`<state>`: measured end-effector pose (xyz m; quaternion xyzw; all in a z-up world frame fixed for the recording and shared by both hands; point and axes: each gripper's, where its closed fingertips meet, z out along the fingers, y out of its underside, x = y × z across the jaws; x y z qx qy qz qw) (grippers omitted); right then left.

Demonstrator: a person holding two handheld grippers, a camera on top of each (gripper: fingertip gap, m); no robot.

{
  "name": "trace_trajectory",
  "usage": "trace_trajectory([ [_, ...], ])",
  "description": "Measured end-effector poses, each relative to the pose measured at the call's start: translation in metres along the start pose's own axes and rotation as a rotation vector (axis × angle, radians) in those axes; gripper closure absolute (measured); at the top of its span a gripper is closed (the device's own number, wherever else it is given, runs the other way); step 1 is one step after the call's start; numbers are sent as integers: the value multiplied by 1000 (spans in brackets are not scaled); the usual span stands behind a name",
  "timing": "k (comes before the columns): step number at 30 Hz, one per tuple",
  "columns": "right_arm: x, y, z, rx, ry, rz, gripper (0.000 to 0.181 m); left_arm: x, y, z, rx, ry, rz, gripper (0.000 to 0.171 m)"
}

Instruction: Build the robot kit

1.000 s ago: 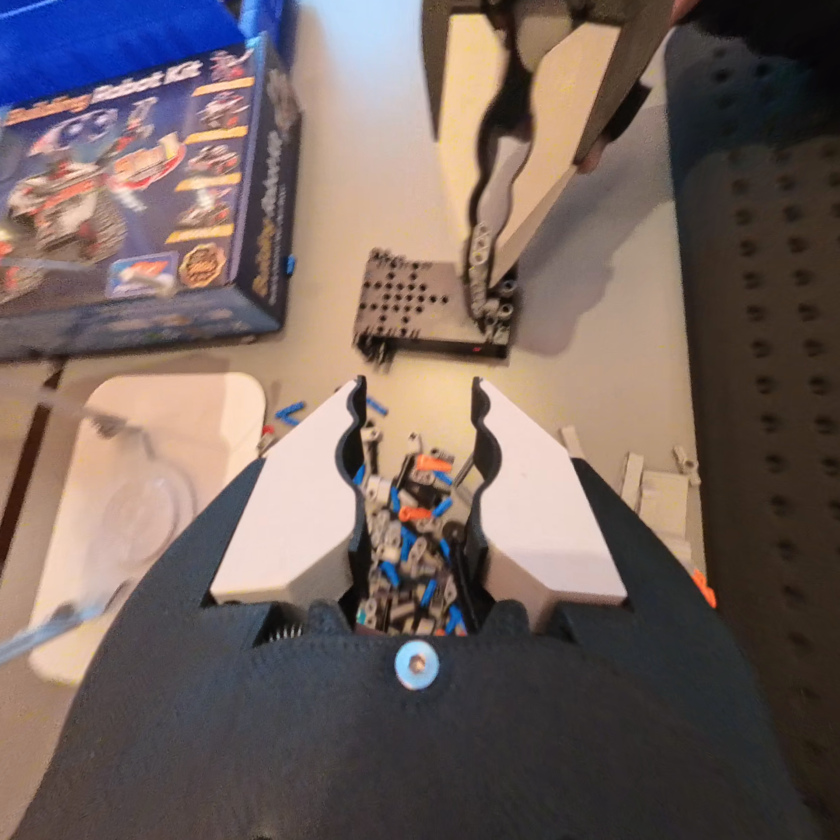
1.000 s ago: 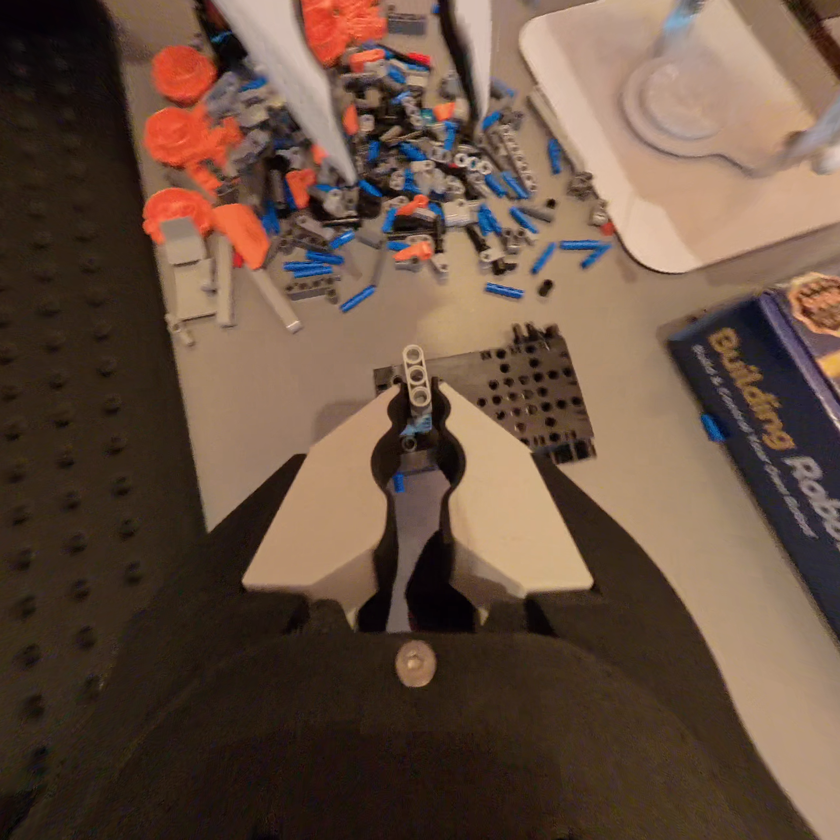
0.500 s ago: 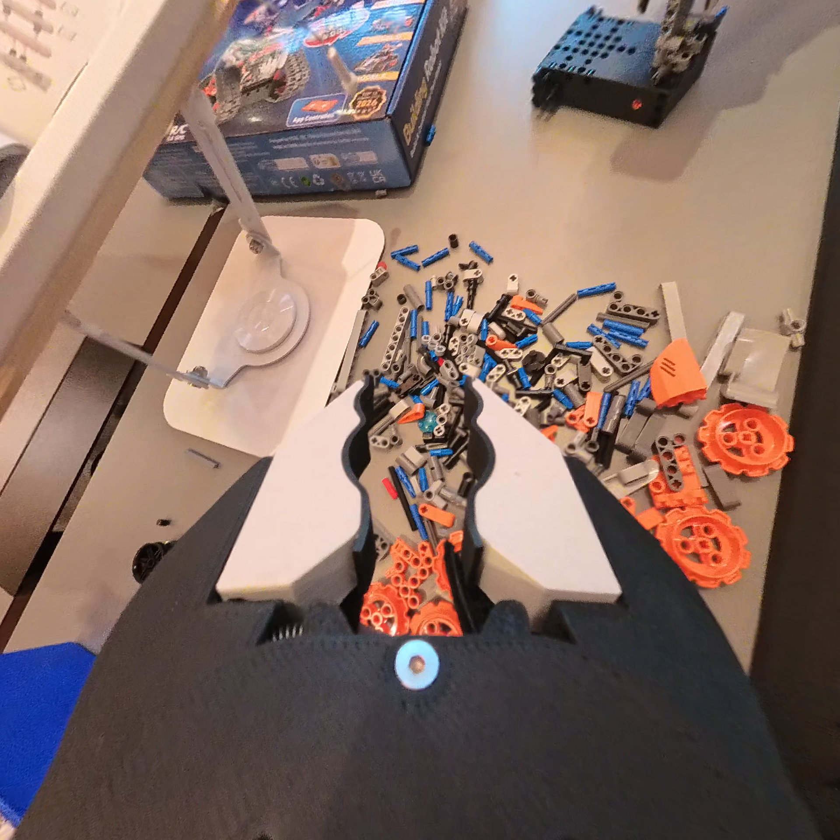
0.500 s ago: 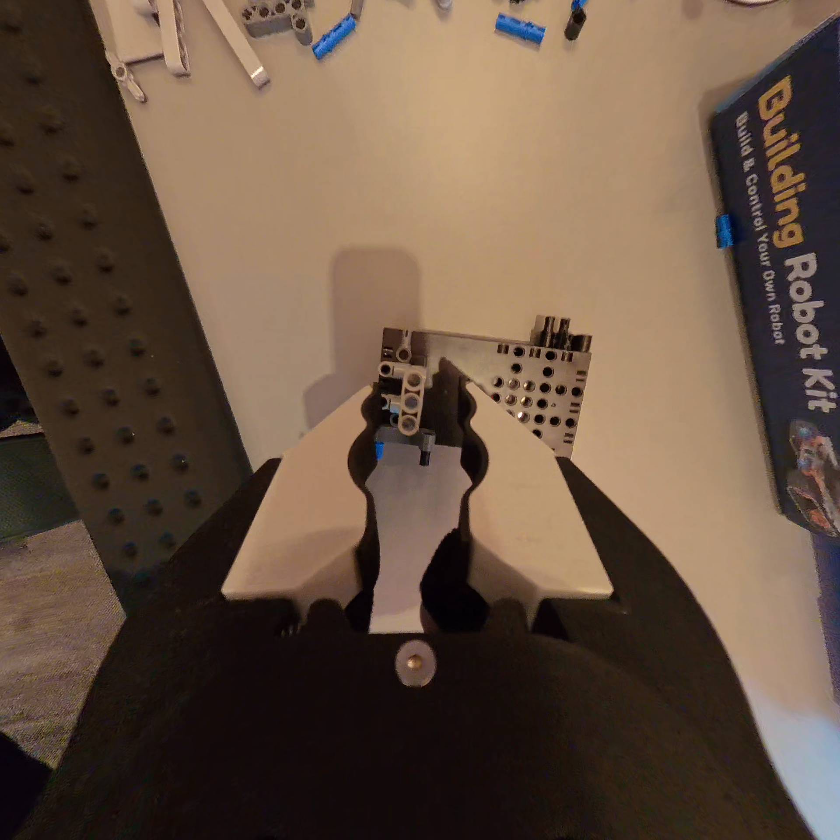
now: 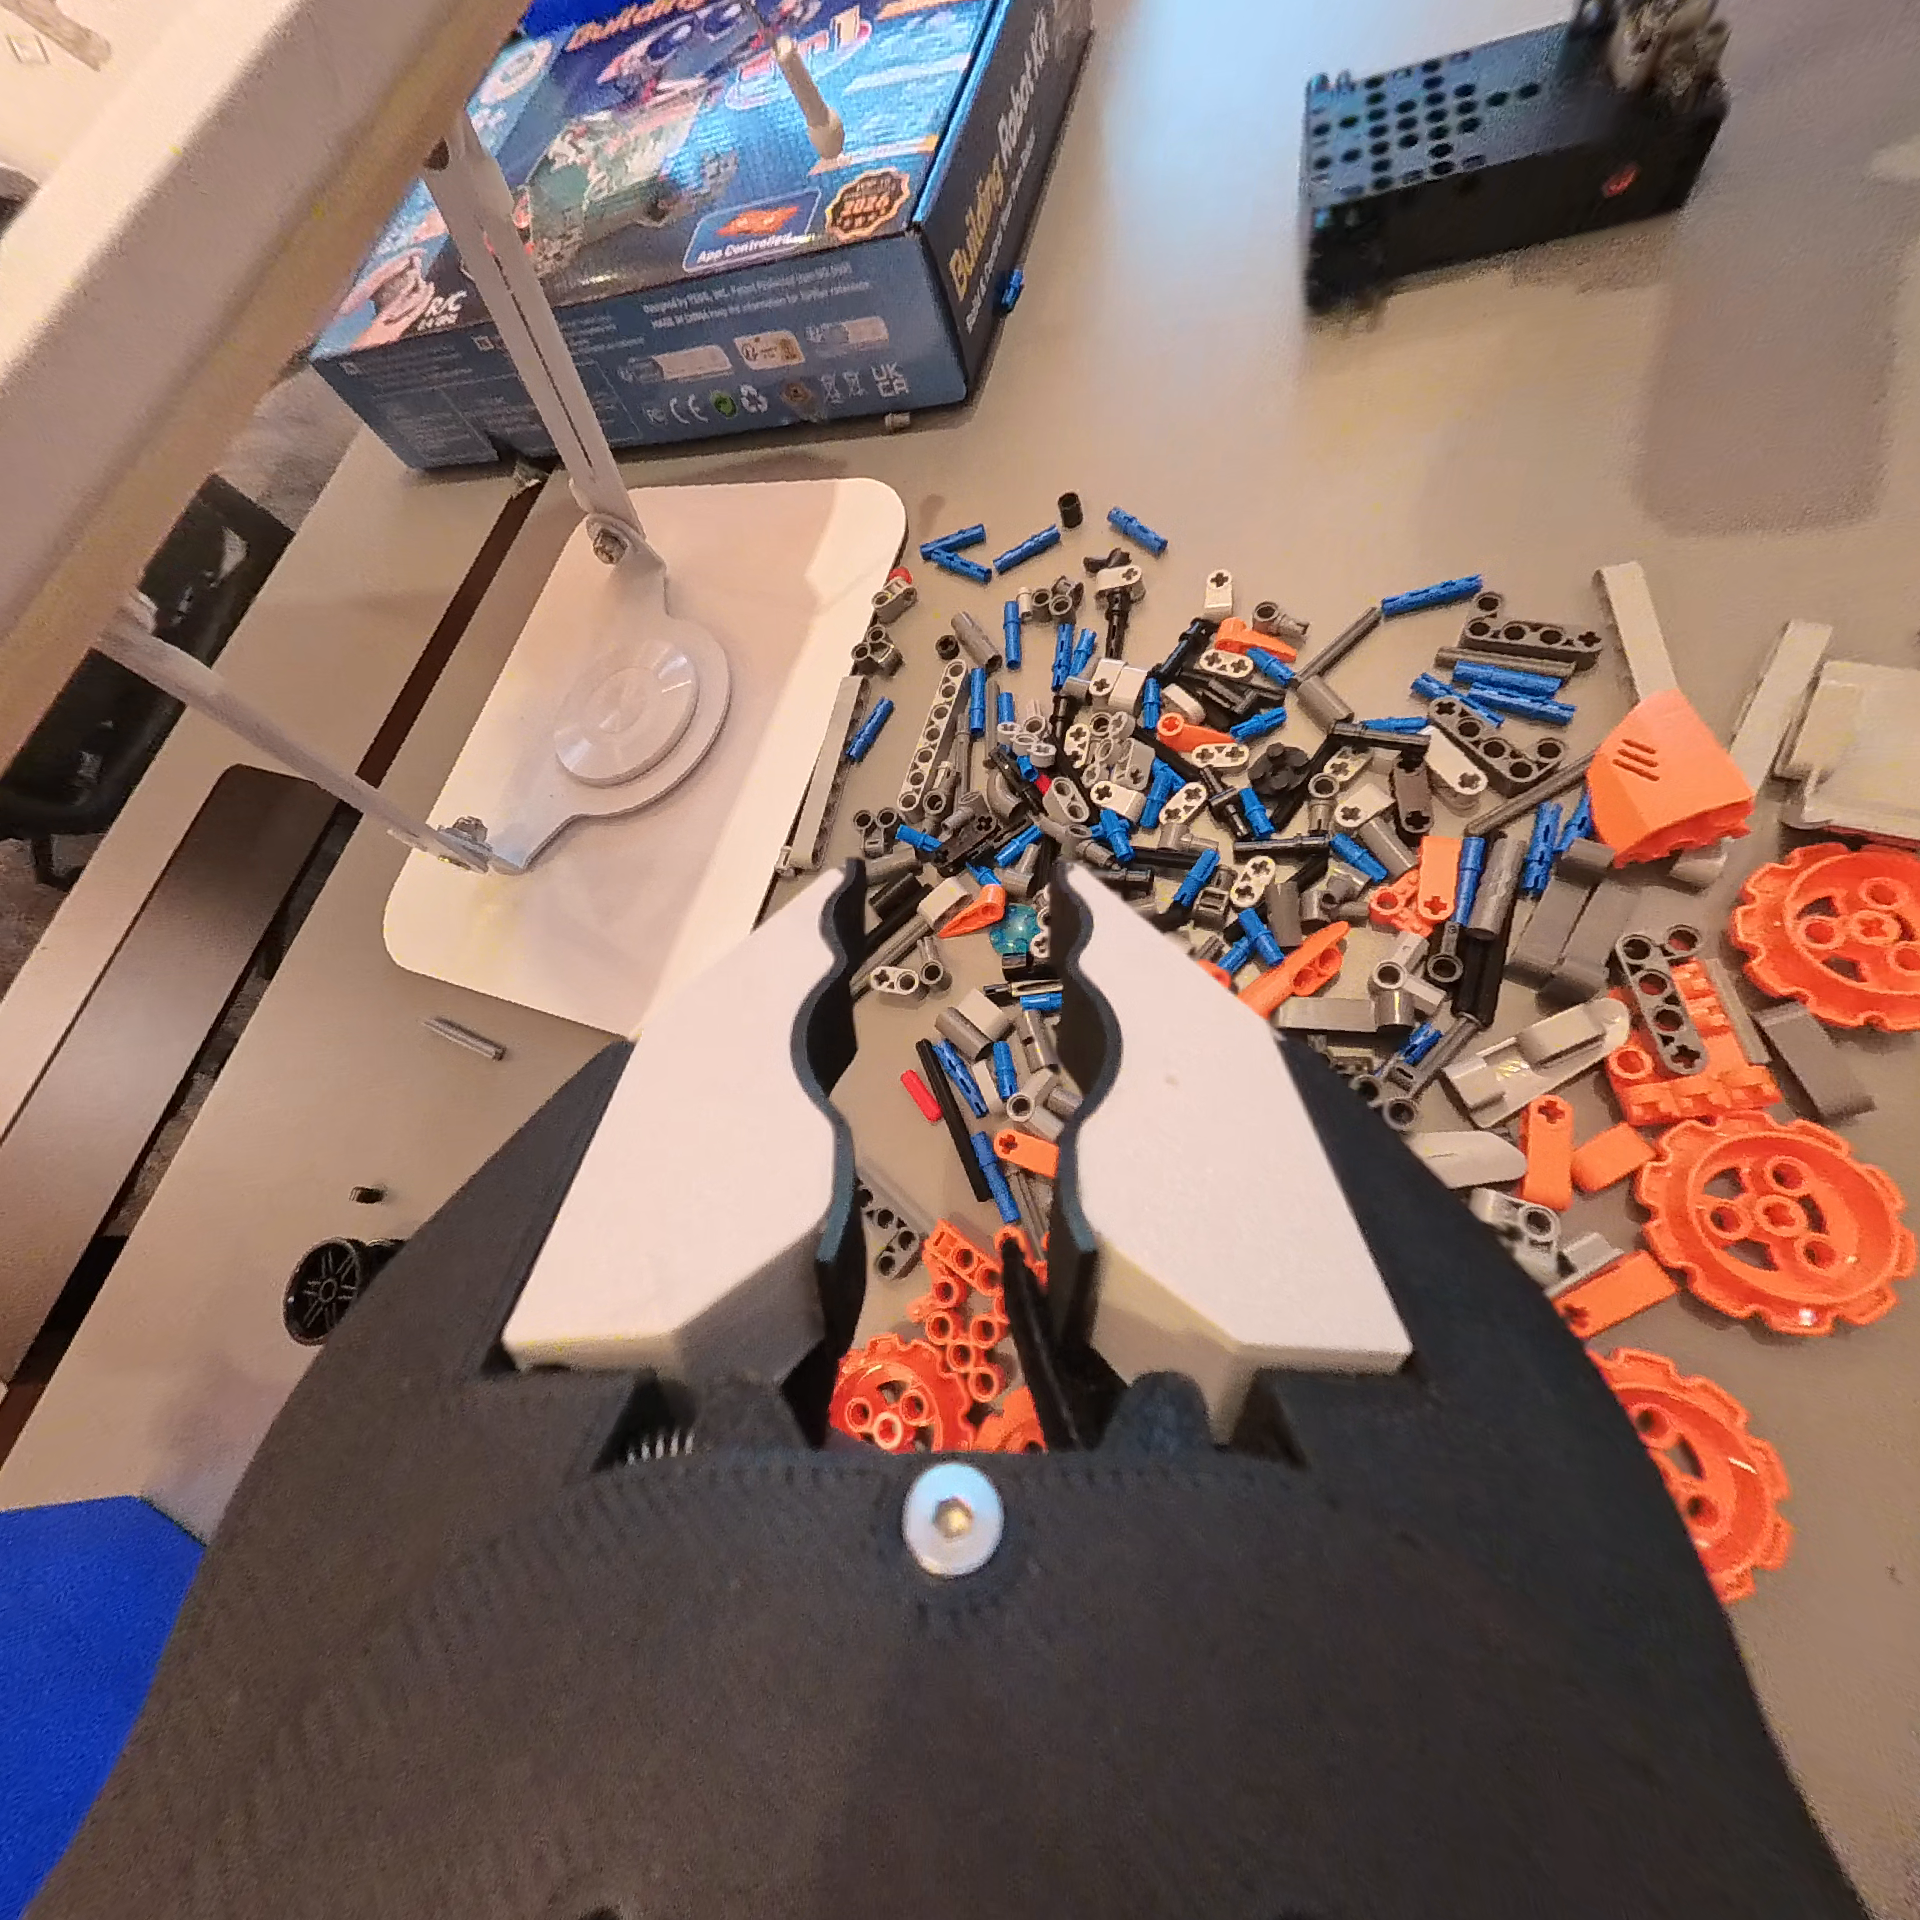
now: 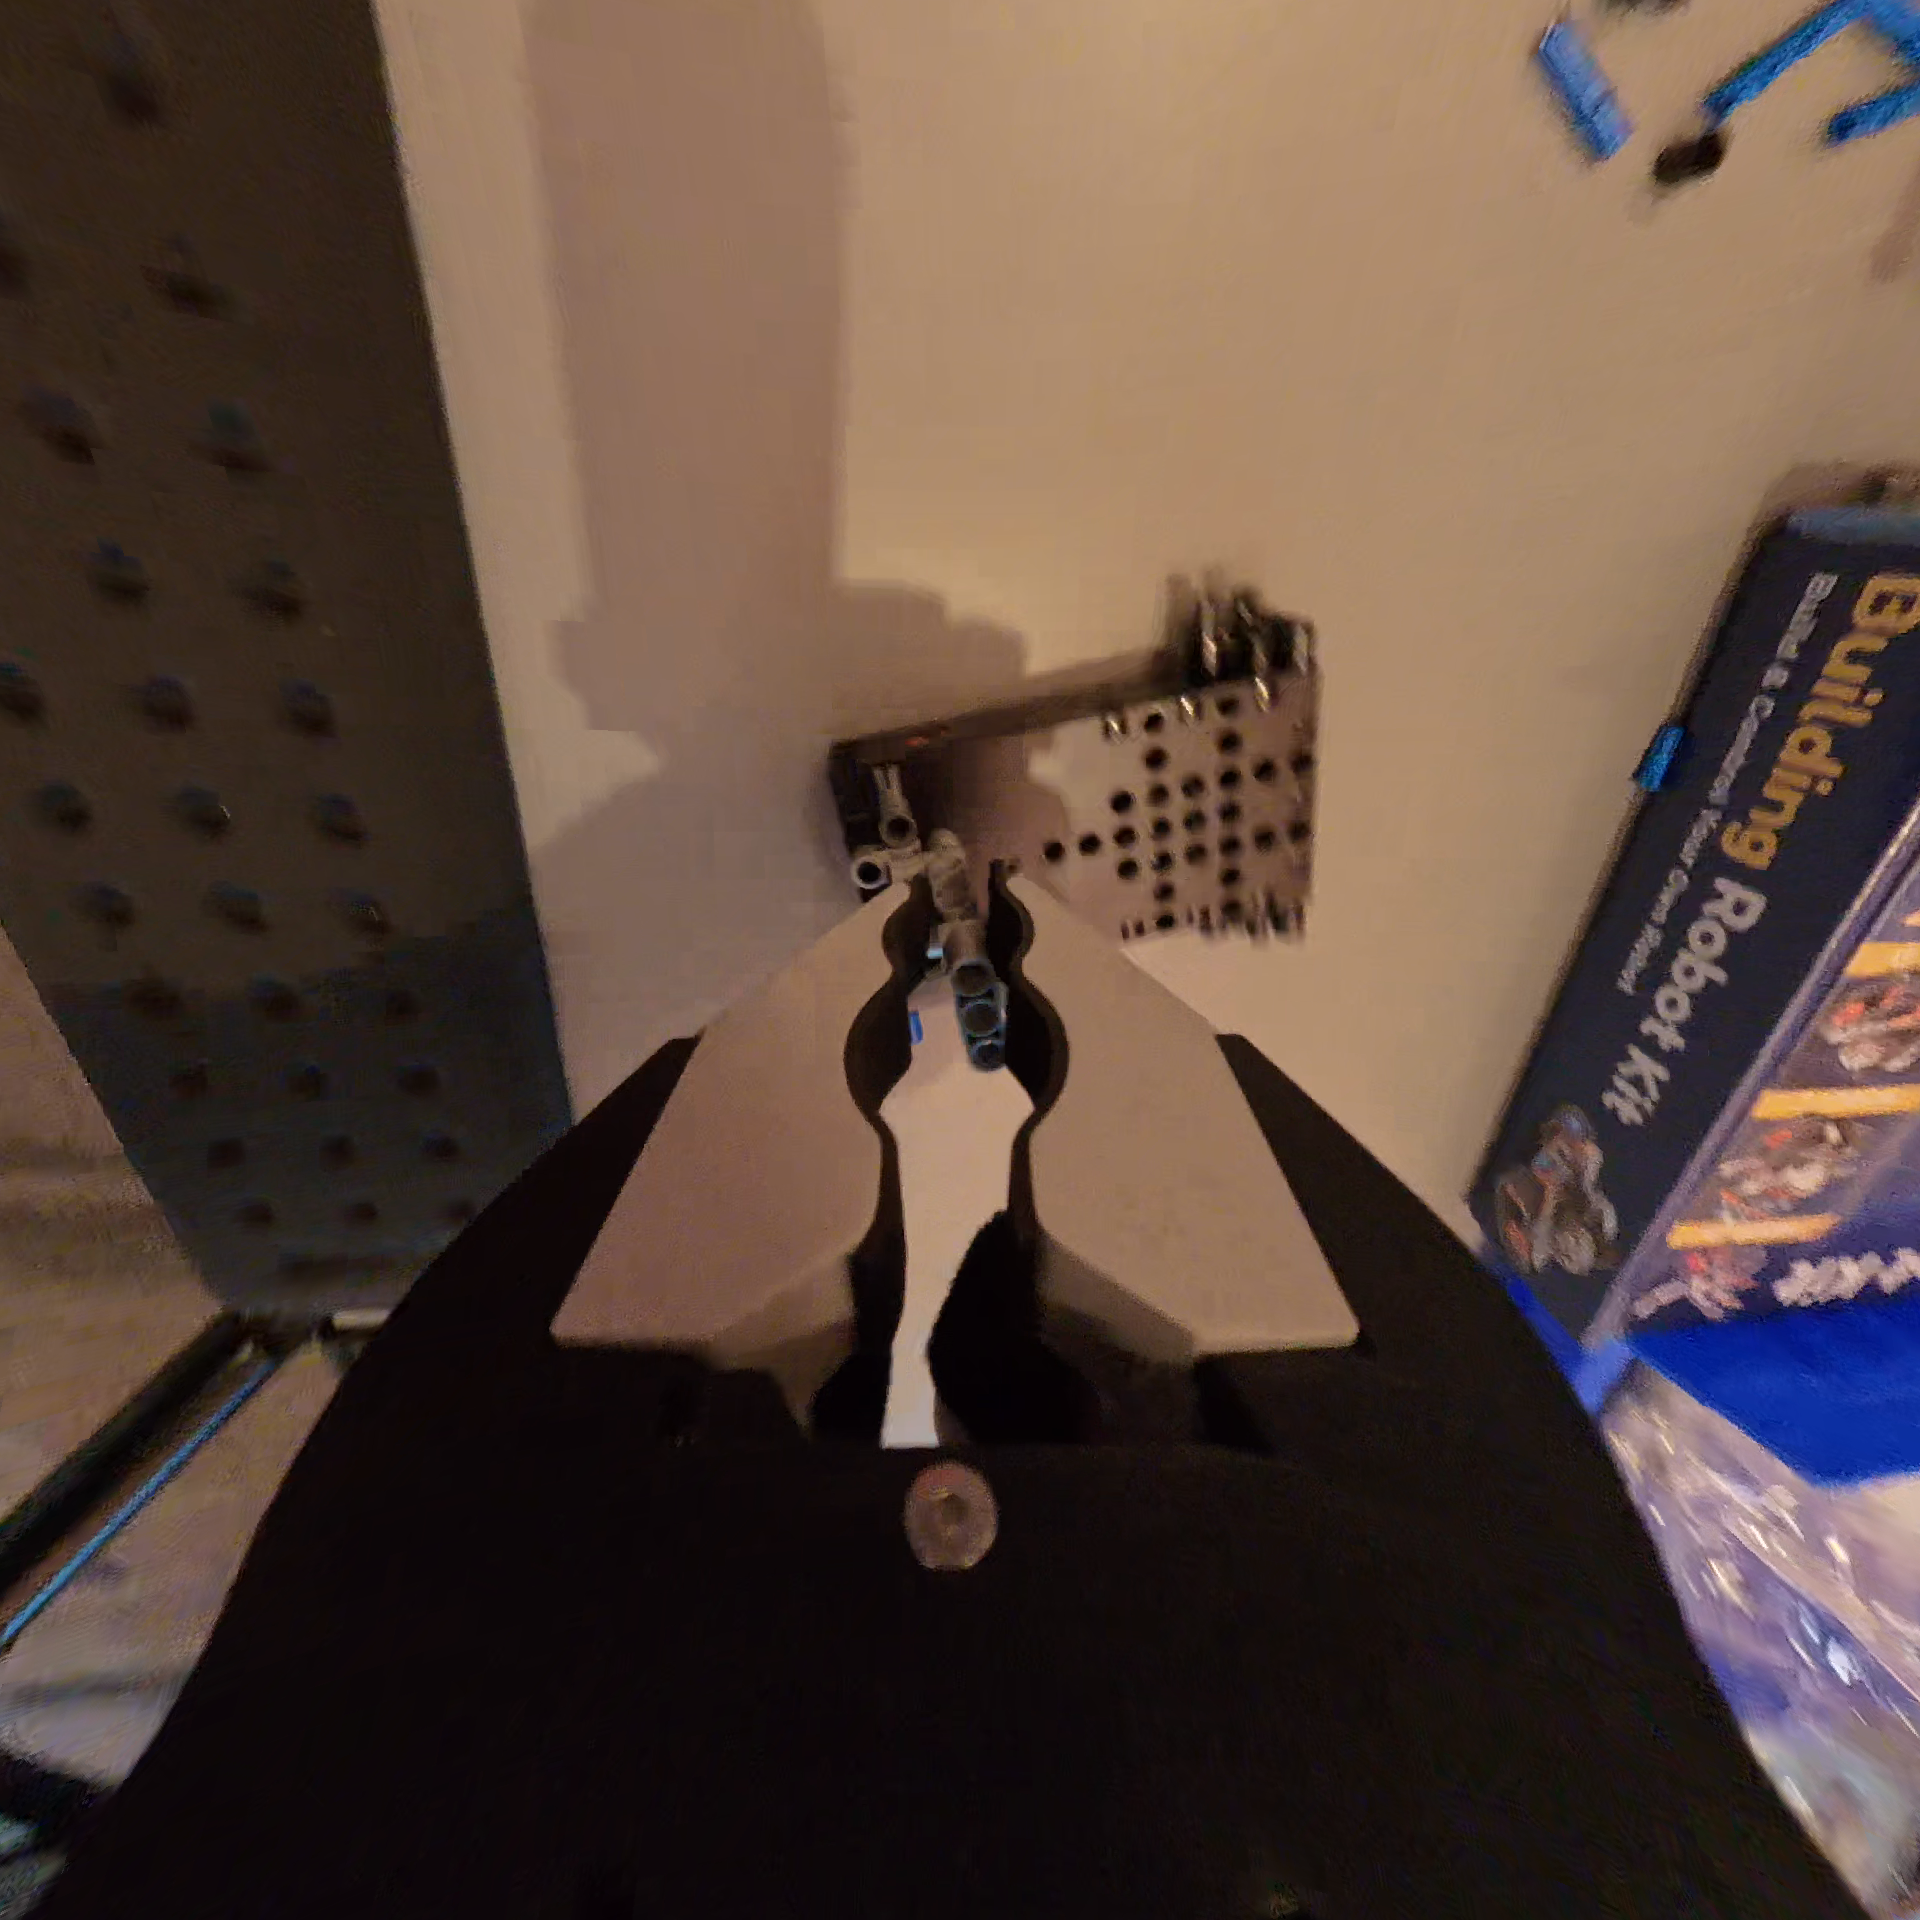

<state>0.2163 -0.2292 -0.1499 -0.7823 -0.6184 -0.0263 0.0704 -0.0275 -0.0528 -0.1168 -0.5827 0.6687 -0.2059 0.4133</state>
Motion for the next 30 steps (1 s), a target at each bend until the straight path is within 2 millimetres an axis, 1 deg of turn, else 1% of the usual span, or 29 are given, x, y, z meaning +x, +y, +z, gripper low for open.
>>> trace_trajectory([
  [1,-1,5,-1,-51,-5,1,165,0,1,1,-7,-1,3,139],
  [2,-3,4,-4,-60,-21,10,162,0,1,1,-10,-2,7,139],
  [4,-2,-2,-9,-21,-23,42,163,2,-1,2,-9,0,16,139],
  [5,0,-1,-11,-20,-24,83,161,3,-1,3,-14,1,23,139],
  [8,1,1,-13,4,-28,231,156,5,-1,5,-28,-4,44,139],
  [9,1,2,-15,22,-20,280,150,6,-1,5,-28,-2,43,139],
  [10,3,0,-18,55,-1,337,143,7,-1,6,-29,0,41,139],
  [11,7,-1,-21,92,29,415,142,6,-1,6,-32,-1,38,139],
  [13,8,-5,-28,172,61,540,128,6,-1,6,-33,-2,35,138],
  [15,11,-8,-34,251,133,652,125,6,-2,6,-29,-4,31,138],
  [16,7,-10,-32,273,132,690,124,6,-2,7,-25,-2,27,138],
  [19,4,-5,-16,250,176,768,130,6,0,9,-29,1,16,138],
  [20,2,-7,-13,258,170,768,136,6,1,10,-32,1,16,138],
  [22,1,-13,-10,299,160,749,158,6,2,11,-34,1,14,138],
  [24,3,-7,-7,272,192,697,169,6,1,11,-30,3,10,138],
  [25,4,-2,-5,255,198,690,171,6,1,11,-29,1,10,138],
  [26,3,0,-4,250,181,692,172,6,2,10,-31,-1,10,138],
  [28,6,9,-7,233,204,686,168,5,1,8,-30,-10,15,138],
  [30,10,15,-15,249,217,745,152,4,-1,5,-20,-14,13,138],
])
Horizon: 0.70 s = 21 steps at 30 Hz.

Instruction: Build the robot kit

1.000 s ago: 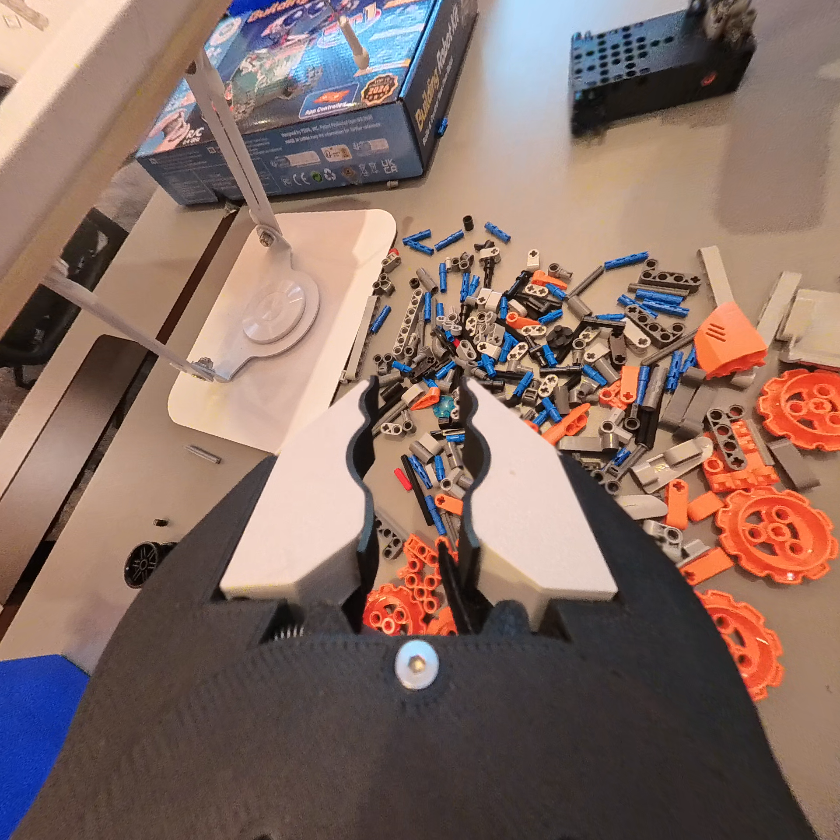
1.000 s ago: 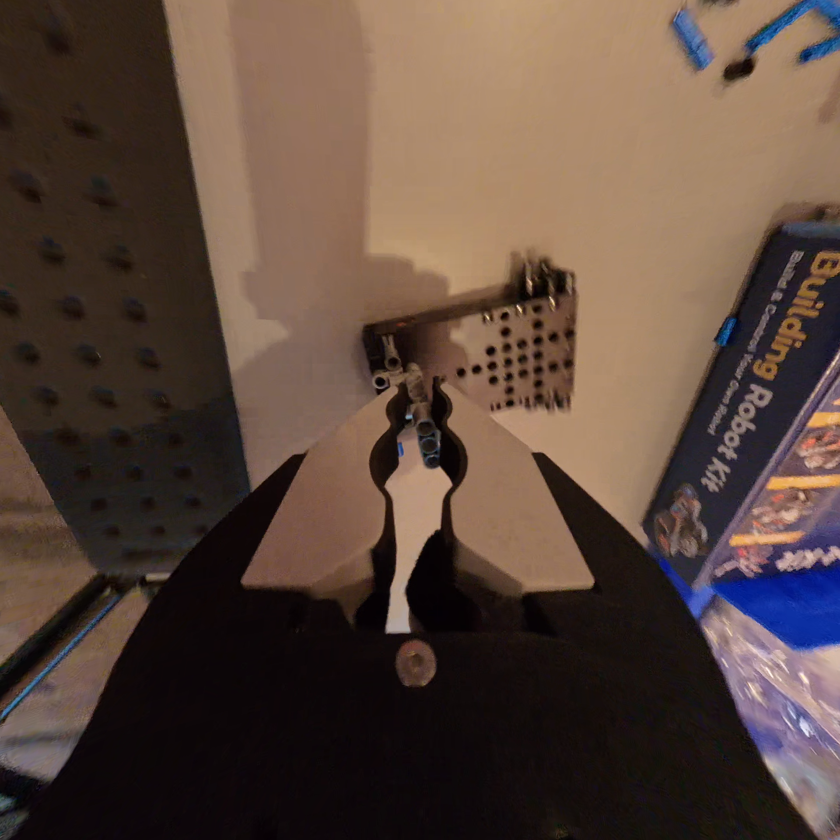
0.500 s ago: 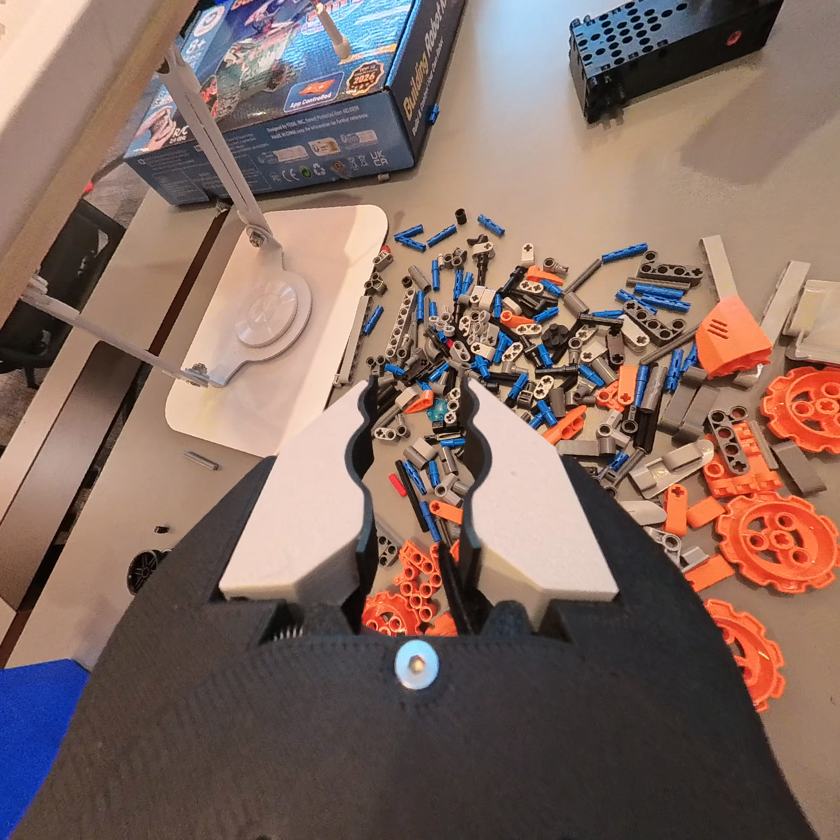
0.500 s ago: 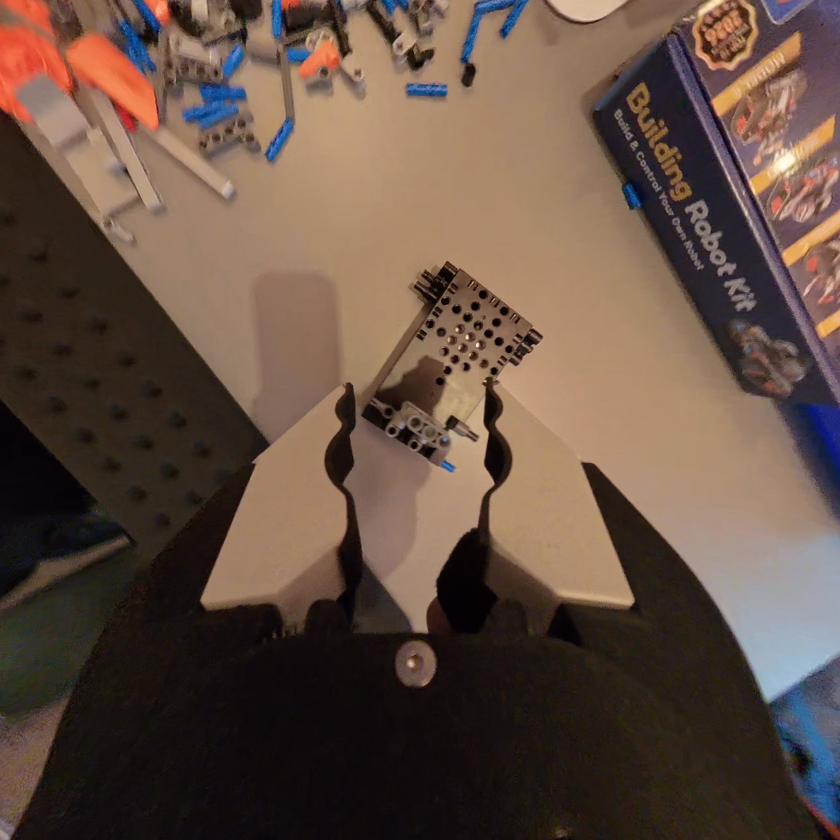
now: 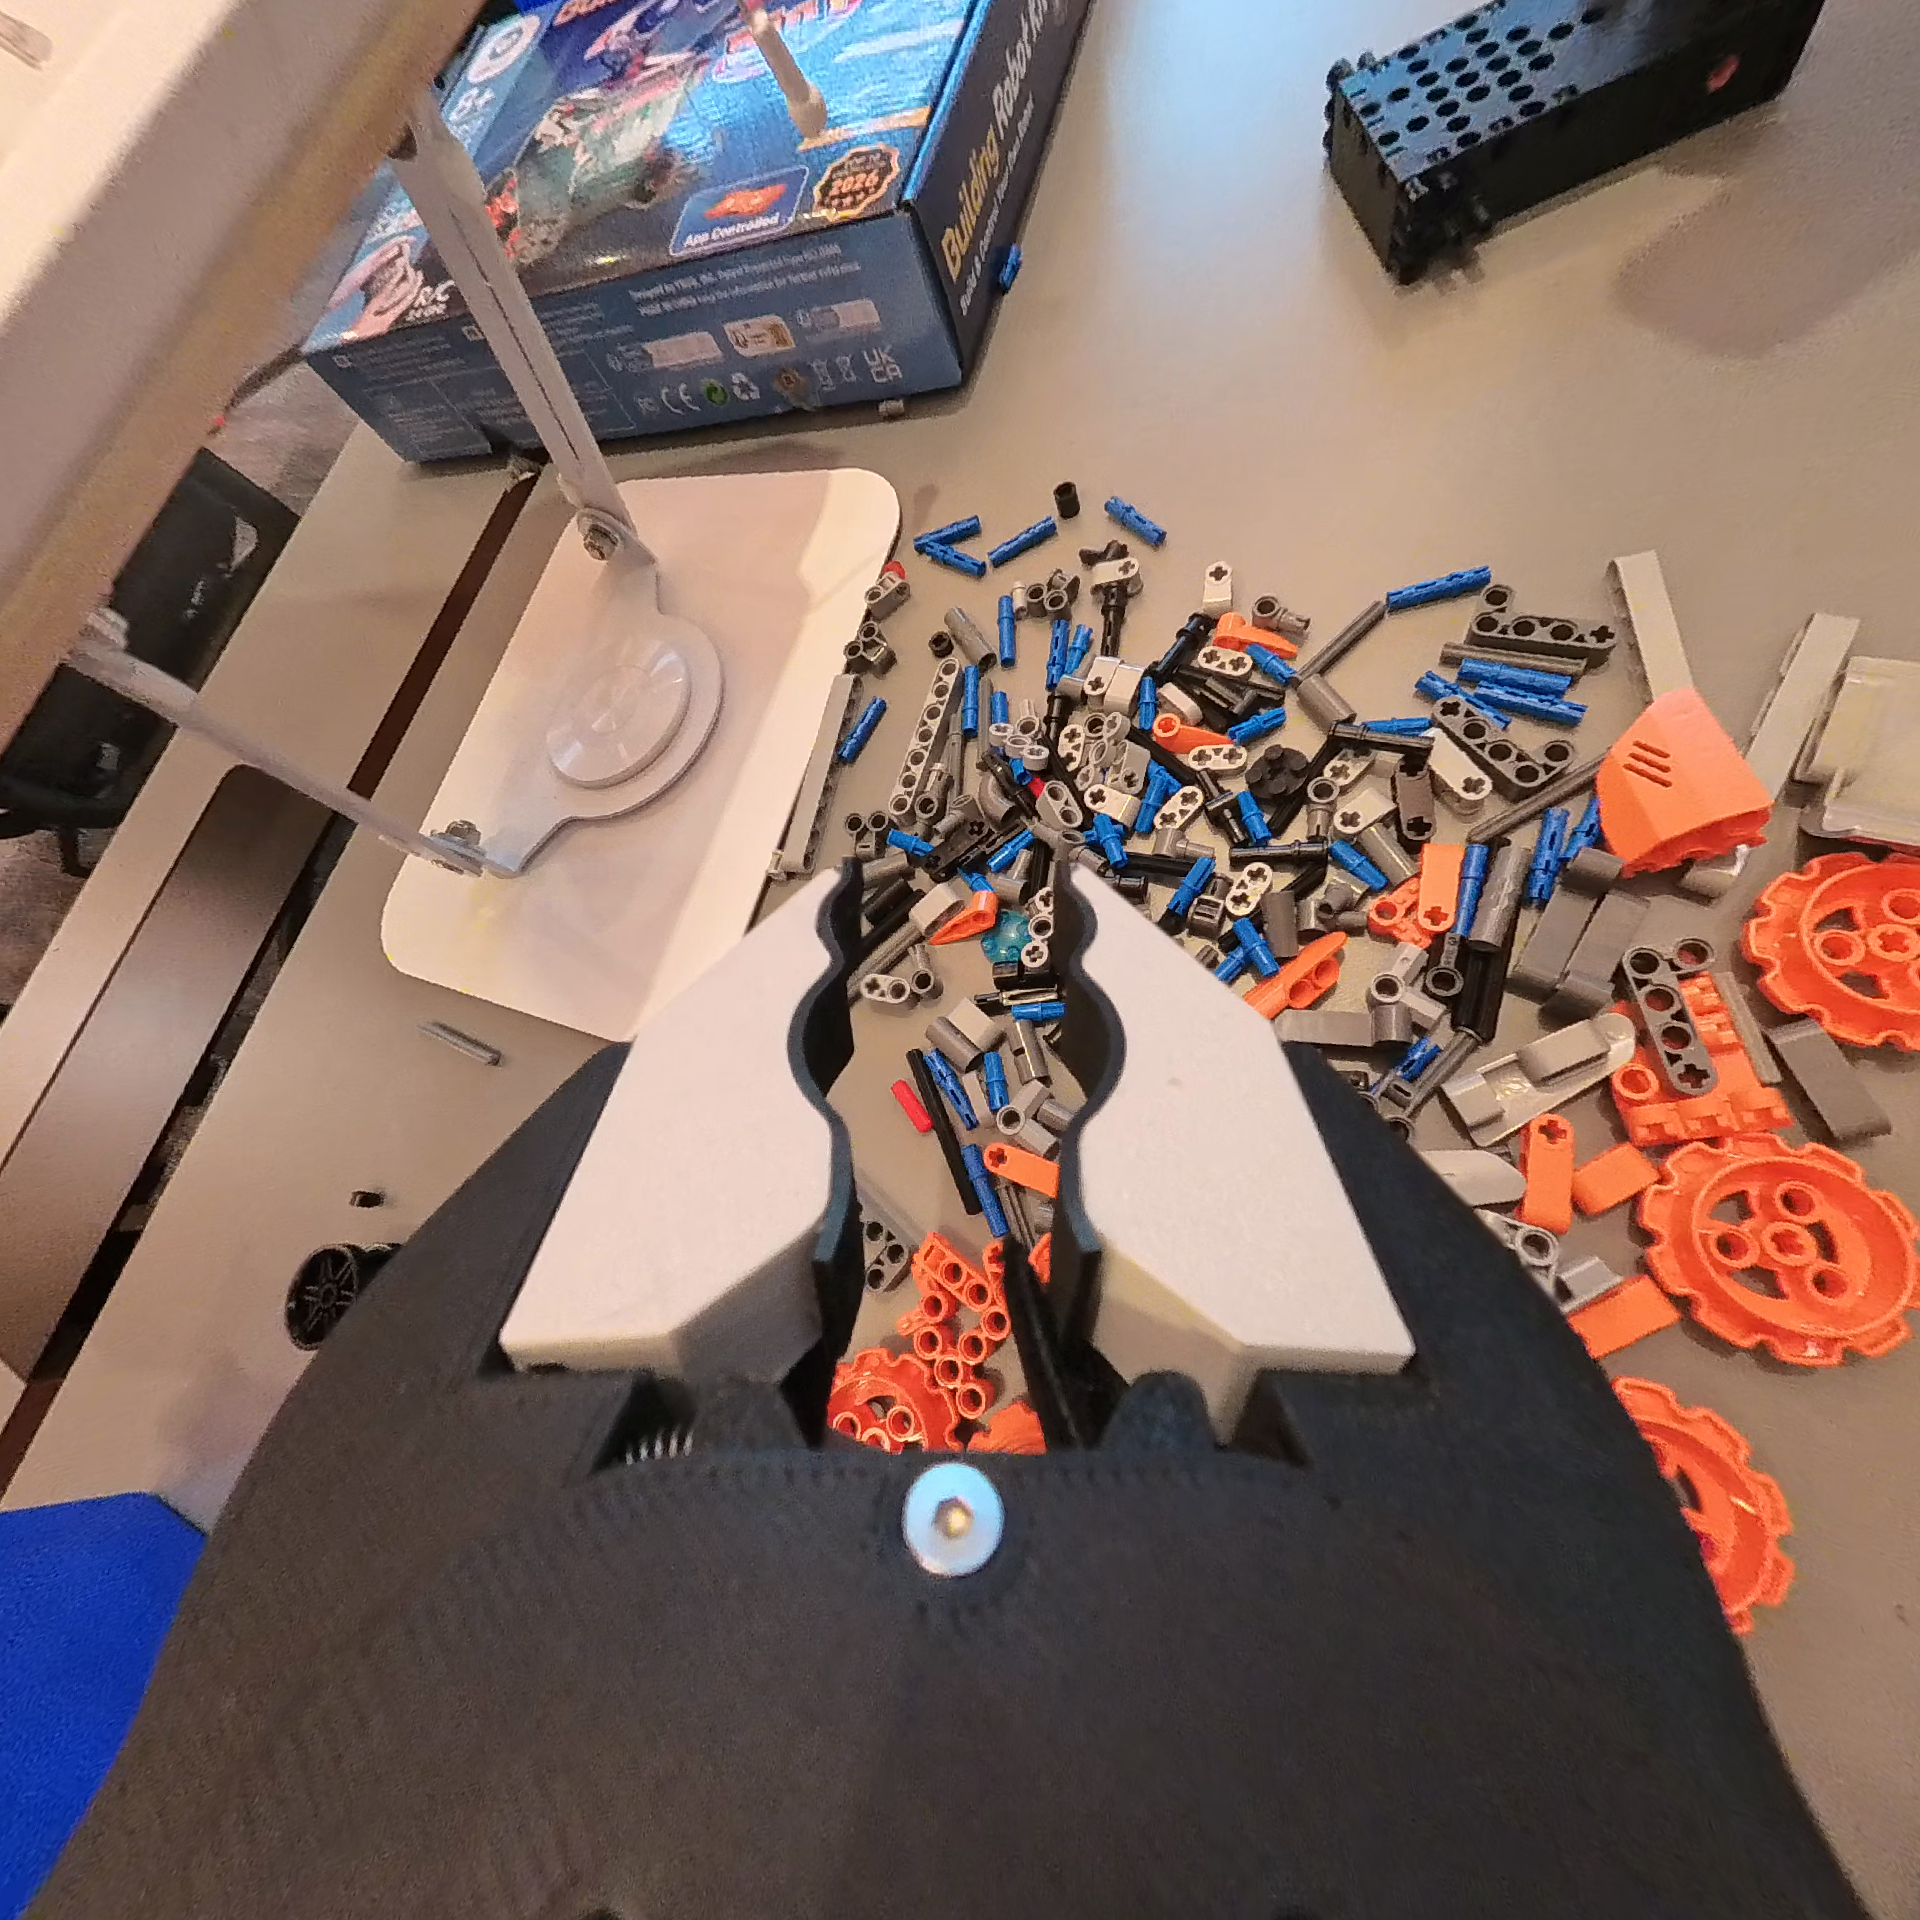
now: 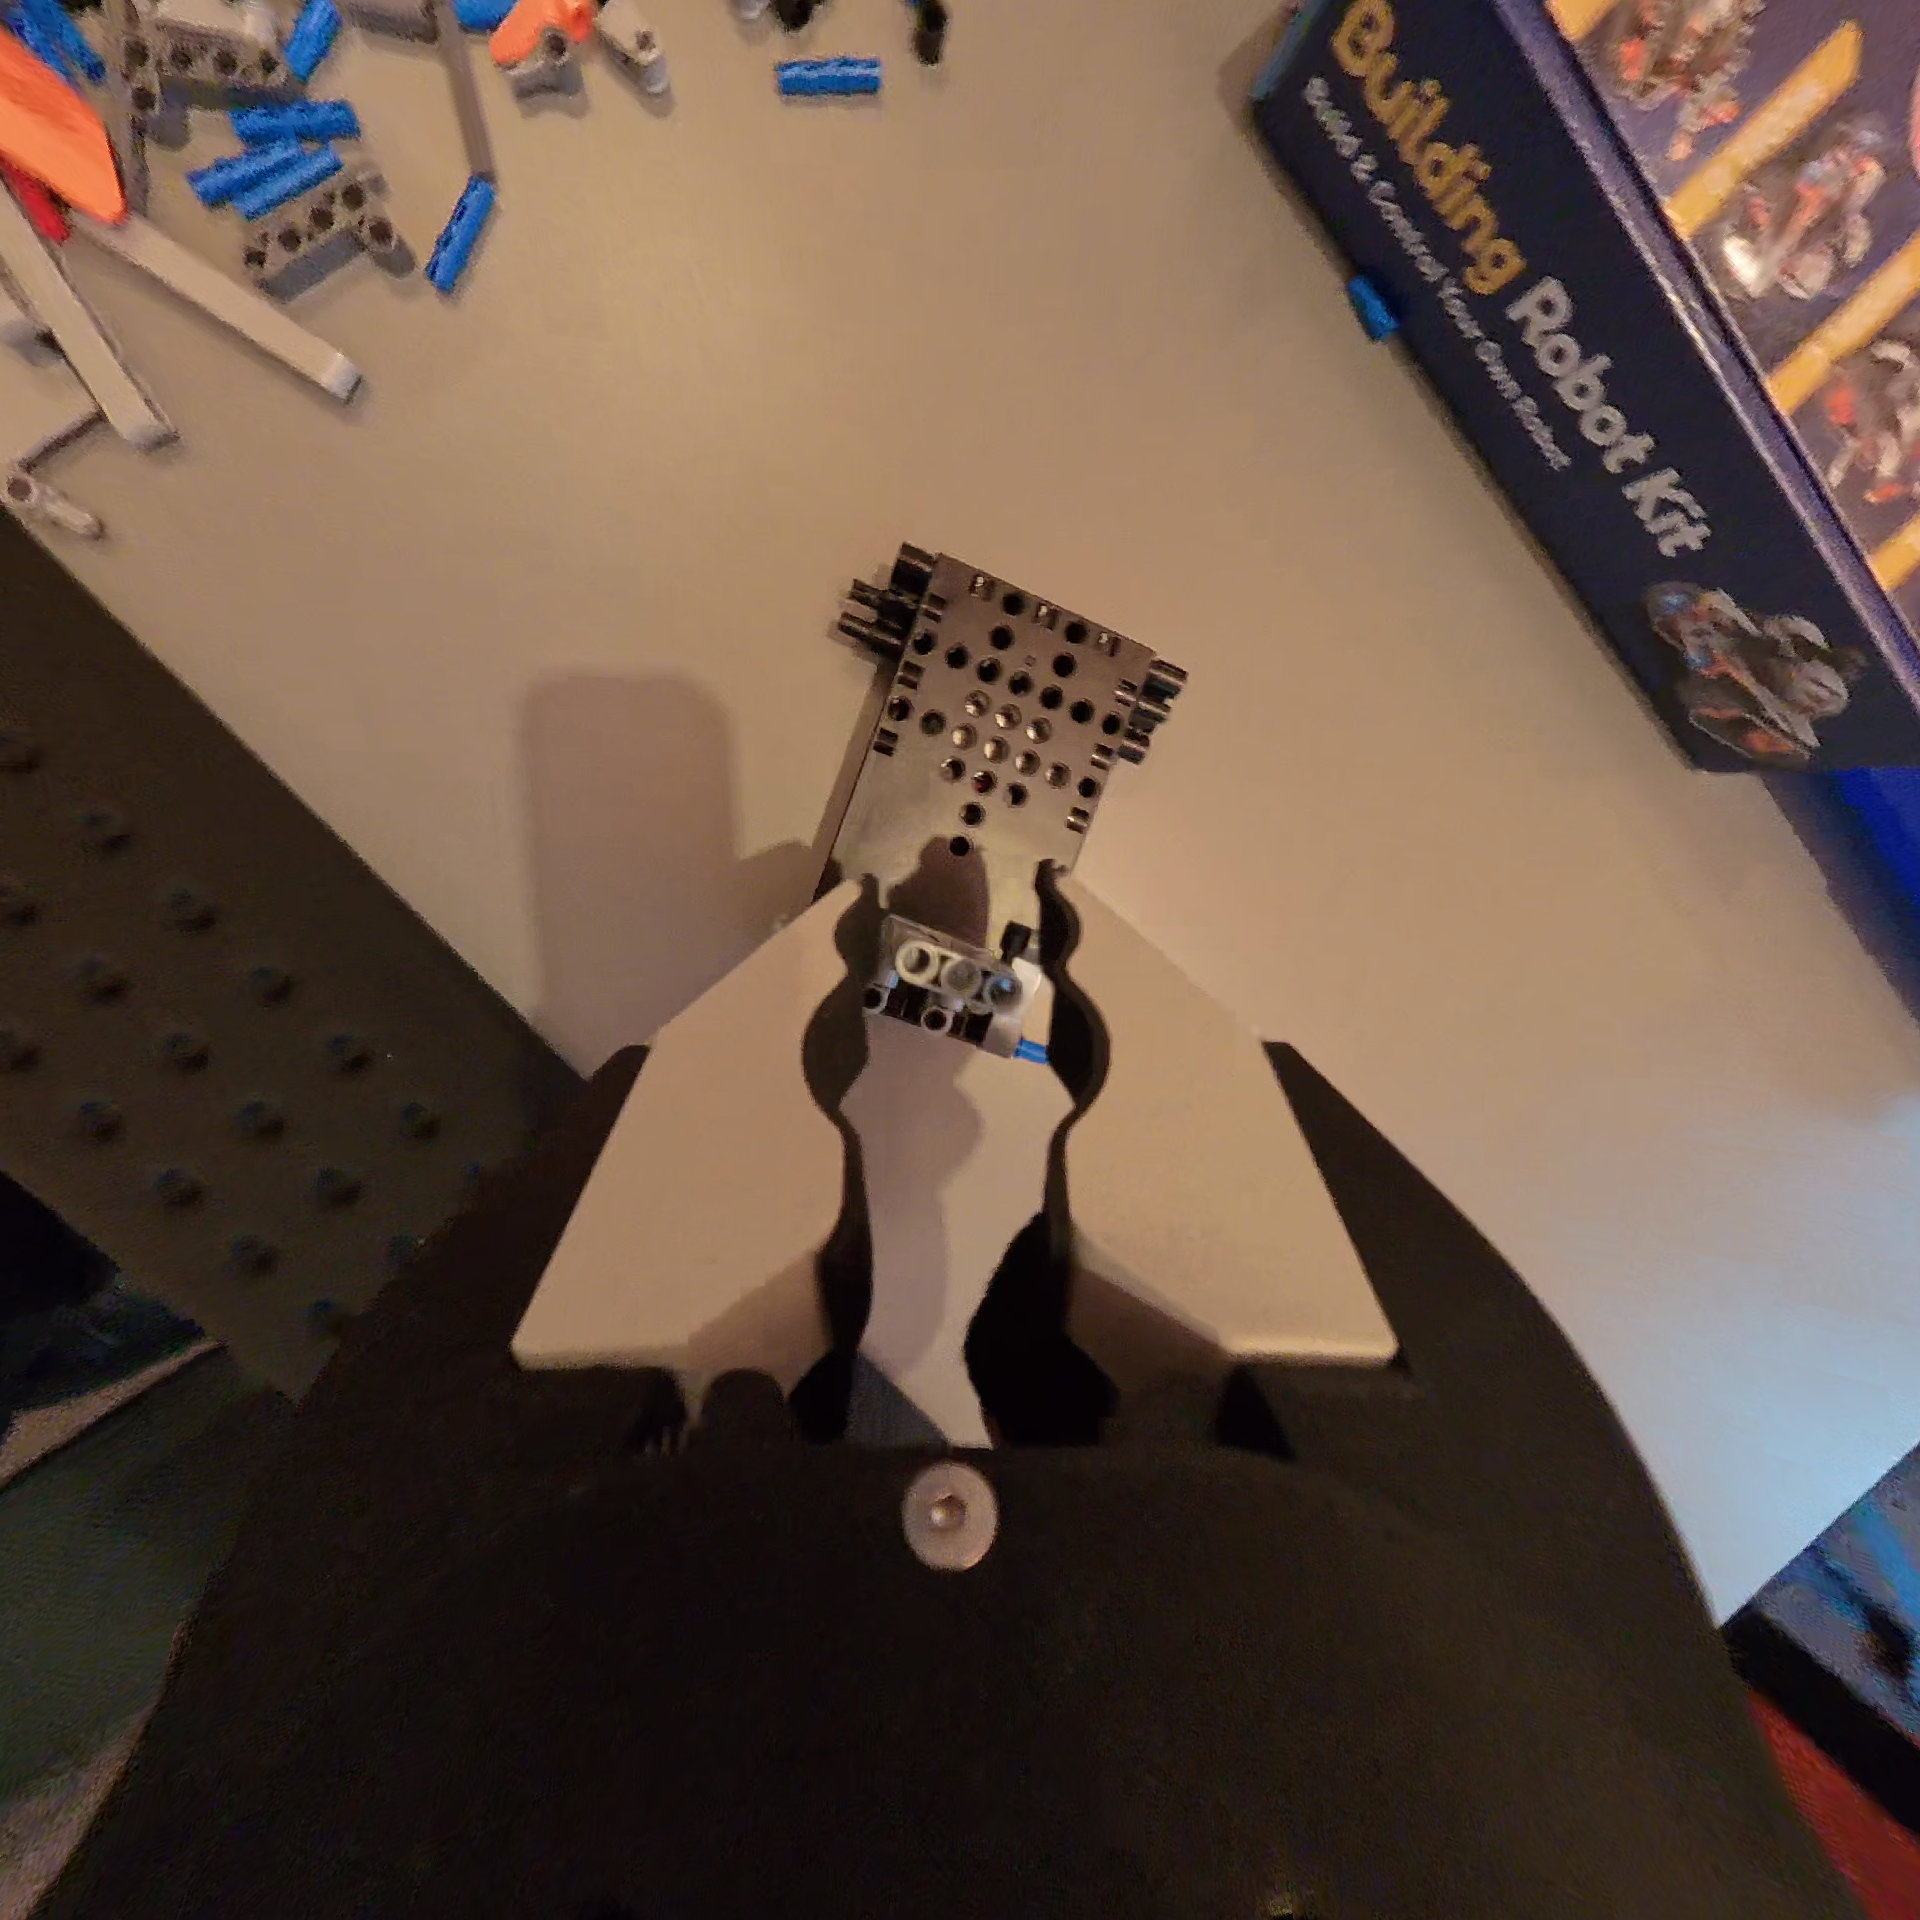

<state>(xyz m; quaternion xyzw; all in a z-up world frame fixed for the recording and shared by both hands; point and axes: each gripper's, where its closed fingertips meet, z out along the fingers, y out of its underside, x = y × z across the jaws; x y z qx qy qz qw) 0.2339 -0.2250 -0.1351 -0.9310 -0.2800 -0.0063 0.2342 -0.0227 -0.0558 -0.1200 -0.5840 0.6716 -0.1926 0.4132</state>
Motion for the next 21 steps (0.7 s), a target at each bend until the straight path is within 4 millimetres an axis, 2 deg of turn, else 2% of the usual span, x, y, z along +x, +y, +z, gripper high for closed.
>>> trace_trajectory([
  [3,5,2,-10,41,38,74,136,0,-2,-2,7,-1,0,138],
  [4,4,6,-9,30,30,113,126,0,-2,-1,4,1,1,138],
  [5,1,11,-7,20,22,142,125,1,-1,-1,0,2,3,138],
  [8,1,23,4,-1,14,224,135,2,-1,0,-2,5,5,138],
  [11,-1,20,10,38,-18,222,156,3,0,1,-3,10,3,138],
  [16,14,15,15,8,-17,86,157,0,4,2,-18,1,0,138],
  [18,26,9,19,1,-18,25,156,-2,6,1,-23,-4,-7,137],
  [21,43,0,28,-16,-28,4,156,-16,15,1,-55,-59,-52,145],
])
